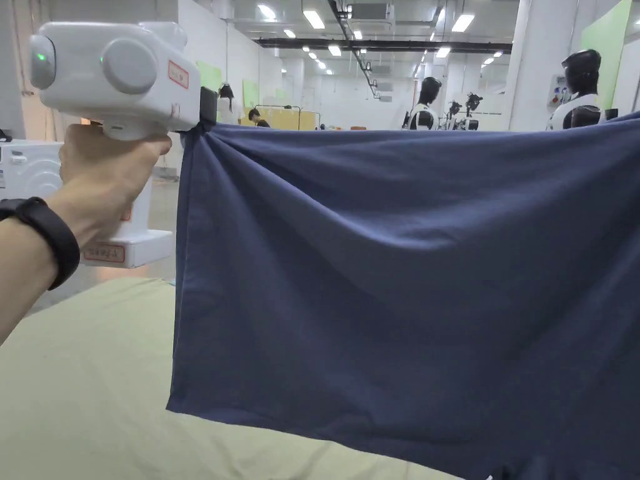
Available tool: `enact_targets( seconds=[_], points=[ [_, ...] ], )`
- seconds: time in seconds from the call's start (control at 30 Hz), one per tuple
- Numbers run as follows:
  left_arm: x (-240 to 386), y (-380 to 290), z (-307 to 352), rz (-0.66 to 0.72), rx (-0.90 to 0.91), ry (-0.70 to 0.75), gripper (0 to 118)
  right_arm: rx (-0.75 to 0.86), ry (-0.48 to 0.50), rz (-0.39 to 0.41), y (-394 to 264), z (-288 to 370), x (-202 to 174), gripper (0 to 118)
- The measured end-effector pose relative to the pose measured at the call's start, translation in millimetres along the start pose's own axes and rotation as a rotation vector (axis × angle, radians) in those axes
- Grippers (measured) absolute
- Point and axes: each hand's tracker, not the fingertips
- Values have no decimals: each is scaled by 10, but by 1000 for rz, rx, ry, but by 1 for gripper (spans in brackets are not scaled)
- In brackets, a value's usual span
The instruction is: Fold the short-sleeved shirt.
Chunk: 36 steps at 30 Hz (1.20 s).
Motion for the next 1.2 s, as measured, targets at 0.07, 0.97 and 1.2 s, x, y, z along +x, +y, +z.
enact_targets(
  seconds=[0.07,0.97,1.2],
  points=[
    [17,5,-143,7,-5,-4,1,7,11,-30,29,-51,-22,3],
    [-432,-3055,1175,283,-266,-167,1,-203,244,-70,-2645,1499,276,3],
    [-779,-4368,2188,396,-409,-154,1,-424,200,-200,-4053,2467,531,3]
  ],
)
